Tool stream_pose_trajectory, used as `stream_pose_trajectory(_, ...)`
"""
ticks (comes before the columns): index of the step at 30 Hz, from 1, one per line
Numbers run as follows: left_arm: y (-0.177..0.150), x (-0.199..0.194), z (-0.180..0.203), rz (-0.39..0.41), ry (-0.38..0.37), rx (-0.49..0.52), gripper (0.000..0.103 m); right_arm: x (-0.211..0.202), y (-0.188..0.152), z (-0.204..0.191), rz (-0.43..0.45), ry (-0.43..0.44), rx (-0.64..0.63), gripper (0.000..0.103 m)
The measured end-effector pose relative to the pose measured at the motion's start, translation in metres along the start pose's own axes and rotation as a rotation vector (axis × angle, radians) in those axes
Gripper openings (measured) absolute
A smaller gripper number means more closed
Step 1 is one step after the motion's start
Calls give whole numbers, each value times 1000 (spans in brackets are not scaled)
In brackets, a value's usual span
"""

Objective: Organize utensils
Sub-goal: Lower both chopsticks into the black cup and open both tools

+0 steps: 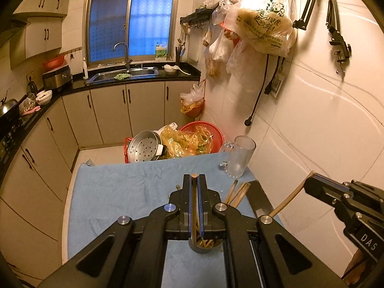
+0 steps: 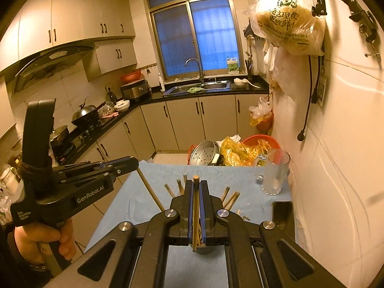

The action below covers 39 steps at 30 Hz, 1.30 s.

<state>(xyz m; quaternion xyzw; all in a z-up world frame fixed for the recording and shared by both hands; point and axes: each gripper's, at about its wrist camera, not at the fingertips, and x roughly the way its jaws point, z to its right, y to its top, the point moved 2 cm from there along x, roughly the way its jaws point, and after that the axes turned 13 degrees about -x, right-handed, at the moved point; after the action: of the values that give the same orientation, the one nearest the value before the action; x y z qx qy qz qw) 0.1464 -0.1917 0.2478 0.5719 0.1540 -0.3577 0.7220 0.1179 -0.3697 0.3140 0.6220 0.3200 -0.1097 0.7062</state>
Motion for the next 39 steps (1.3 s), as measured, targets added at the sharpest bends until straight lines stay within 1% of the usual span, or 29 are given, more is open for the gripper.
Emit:
stream_pose_trajectory(5,0,13,2,-16,-6,-19,4,13,1,3,-6,-4,11,5)
stream_pose_trajectory(8,3,14,1,-20,-11,-34,4,19,0,4,-16,-4,11,5)
stream_pose_trajectory(13,8,11,5,-4,-12,-24,4,28,-1,9,-29,-7,10,5)
stream_pose_trajectory(21,8,21,6,-24,-10,-28,4,37,-3,14,-39,-11,14,5)
stream_pose_trajectory(25,2,33,6,-54,-4,-33,4,46,-6,17,-52,-14,19,5)
stream_pose_trajectory(30,-12,52,3,-100,21,-32,4,63,-14,16,-89,-11,20,5)
stream_pose_trajectory(39,-31,73,-6,-152,68,-29,4,84,-33,18,-148,-2,27,5)
